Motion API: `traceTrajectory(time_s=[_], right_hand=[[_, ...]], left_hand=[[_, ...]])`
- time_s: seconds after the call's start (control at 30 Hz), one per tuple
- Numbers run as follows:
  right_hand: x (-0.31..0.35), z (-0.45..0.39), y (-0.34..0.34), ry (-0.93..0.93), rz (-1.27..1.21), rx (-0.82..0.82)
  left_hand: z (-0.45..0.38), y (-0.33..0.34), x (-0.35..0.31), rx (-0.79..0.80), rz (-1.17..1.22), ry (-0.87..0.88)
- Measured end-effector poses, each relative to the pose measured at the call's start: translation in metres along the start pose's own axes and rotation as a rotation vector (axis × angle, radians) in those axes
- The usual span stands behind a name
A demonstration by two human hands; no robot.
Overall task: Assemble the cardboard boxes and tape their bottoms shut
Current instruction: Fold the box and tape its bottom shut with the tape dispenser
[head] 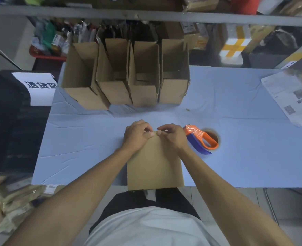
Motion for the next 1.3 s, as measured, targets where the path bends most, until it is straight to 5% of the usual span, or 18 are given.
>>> traceTrajectory(time_s=[0.43, 0.7, 0.83, 0.97, 1.03, 1.3], right_hand=[[0.004, -0.003, 0.002, -0.009, 0.094, 0.039], [-0.024, 0.015, -0.036, 0.129, 0.054, -0.371], [-0.037, 0.024, -0.037, 0.097, 0.162, -0.187], [-0.062, 0.018, -0.081, 0.1, 0.602, -0.338], [-0.072, 0.014, -0.091, 0.148, 0.721, -0.281], [-0.046, 0.012, -0.116, -0.131, 0.561, -0.1]], left_hand=[[0.003, 0.007, -0.01, -0.136, -0.044, 0.02], [0.017, 0.04, -0.029, -0.083, -0.476, -0.066], [0.019, 0.058, -0.03, 0.111, -0.491, -0.013], [0.005, 0.054, -0.028, 0.258, -0.563, 0.176], [0.0, 0.05, -0.028, 0.29, -0.584, 0.234], [0.004, 0.035, -0.035, 0.3, -0.586, 0.322]])
Point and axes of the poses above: each hand's wrist, its own z-axis away from the middle knuckle, its own y-axis out of the palm, x = y × z, the point moved 4 cm from there along -z, towards the middle knuckle, and after that the axes turned 3 degrees about z, right-handed, at the moved point
